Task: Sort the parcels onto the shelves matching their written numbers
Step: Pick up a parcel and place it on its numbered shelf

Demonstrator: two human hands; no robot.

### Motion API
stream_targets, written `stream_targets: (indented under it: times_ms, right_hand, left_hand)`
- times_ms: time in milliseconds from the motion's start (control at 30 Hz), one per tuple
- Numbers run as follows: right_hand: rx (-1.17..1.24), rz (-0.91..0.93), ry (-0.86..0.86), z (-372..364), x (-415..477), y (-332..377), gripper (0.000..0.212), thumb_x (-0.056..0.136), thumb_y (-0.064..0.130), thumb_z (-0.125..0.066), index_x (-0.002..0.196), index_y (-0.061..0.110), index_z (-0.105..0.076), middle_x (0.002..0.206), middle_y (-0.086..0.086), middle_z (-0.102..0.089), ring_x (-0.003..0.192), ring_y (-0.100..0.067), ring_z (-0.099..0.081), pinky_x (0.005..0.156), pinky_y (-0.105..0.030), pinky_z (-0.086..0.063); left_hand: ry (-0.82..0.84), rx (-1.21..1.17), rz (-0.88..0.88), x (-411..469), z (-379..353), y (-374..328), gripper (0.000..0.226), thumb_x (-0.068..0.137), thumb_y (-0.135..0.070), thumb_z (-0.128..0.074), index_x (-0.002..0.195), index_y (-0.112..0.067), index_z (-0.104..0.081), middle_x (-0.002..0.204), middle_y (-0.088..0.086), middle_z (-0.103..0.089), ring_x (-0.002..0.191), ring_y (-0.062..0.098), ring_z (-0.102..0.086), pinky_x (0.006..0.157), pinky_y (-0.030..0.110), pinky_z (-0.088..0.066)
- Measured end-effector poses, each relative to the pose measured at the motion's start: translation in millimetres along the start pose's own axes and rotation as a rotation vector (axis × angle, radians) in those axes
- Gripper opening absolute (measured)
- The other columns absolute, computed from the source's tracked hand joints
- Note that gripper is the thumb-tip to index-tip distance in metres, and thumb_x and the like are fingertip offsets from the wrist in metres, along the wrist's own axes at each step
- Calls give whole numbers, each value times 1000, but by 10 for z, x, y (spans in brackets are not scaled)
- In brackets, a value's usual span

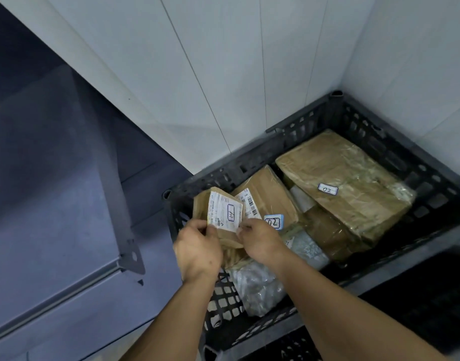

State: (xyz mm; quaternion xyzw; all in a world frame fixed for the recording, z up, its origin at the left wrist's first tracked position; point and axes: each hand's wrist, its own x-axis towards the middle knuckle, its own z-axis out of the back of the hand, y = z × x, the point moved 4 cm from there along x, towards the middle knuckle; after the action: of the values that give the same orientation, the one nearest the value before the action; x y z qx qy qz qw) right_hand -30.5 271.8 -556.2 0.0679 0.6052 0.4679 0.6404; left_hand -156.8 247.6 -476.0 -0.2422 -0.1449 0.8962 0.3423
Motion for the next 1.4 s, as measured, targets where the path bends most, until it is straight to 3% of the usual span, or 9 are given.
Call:
stream_targets:
  times_ms: [133,300,400,567,667,800,1100,1300,1400]
  right_hand:
    - [101,-8,-102,195,-240,0,14,100,21,-56,109,14,-62,102,1,-68,97,-18,-64,83,-30,-51]
    - [149,7,-151,495,-688,127,25,100,20,-58,123,29,-51,113,6,-66,100,-14,-63,73,-20,-49]
    - [153,13,-209,736,-1000,211,40,100,22,-58,139,20,-49,126,-1,-66,107,-16,-63,88,-29,-51]
    - [112,42,-262,1134,-1586,312,52,101,24,-56,151,25,-40,139,-2,-55,116,-21,-57,94,-34,-47]
    - [134,50,-306,1318,-1988,351,51,100,24,-58,148,31,-44,137,0,-58,114,-23,-61,100,-43,-51]
    - [167,45,-314,1462,-2559,430,38,98,26,-63,136,28,-59,124,-4,-66,106,-23,-66,93,-47,-57]
    - [315,147,-477,1286,-3806,721,31,98,20,-64,128,17,-60,109,-2,-68,88,-15,-72,78,-35,-63]
    - [609,165,-601,795,-4594,821,25,98,16,-63,122,12,-59,109,-7,-68,92,-17,-71,76,-30,-62]
    - [764,206,-604,542,-4929,936,17,98,11,-62,115,10,-58,104,-8,-70,93,-18,-71,79,-29,-60]
  left_hand:
    - [-6,-82,19,-160,159,-7,16,96,-21,-59,108,-15,-69,102,3,-70,86,16,-58,73,24,-45]
    - [40,-213,49,-502,395,-96,12,95,-21,-62,103,-19,-70,97,-4,-70,86,16,-62,74,25,-46]
    - [67,-267,33,-753,565,-196,5,95,-19,-63,96,-22,-68,93,-5,-68,83,15,-61,77,25,-46]
    - [143,-317,-3,-1155,838,-347,6,94,-21,-64,94,-26,-67,85,-13,-66,78,15,-64,75,40,-60]
    - [195,-330,-72,-1400,1063,-437,9,95,-16,-62,97,-22,-68,93,-6,-71,84,11,-64,80,27,-52]
    - [226,-336,-167,-1769,1499,-580,13,97,-17,-60,103,-17,-71,99,-4,-71,90,14,-64,84,29,-51]
    - [194,-493,-299,-2309,2353,-629,11,99,-24,-57,104,-27,-66,103,-11,-68,84,-2,-58,65,17,-44]
    - [296,-748,-354,-2749,2950,-272,47,85,-24,-78,123,-33,-53,108,-19,-60,98,-2,-59,68,9,-48]
    - [327,-719,-408,-2939,3130,-31,42,83,-30,-79,116,-42,-57,117,-16,-64,109,5,-61,91,28,-55]
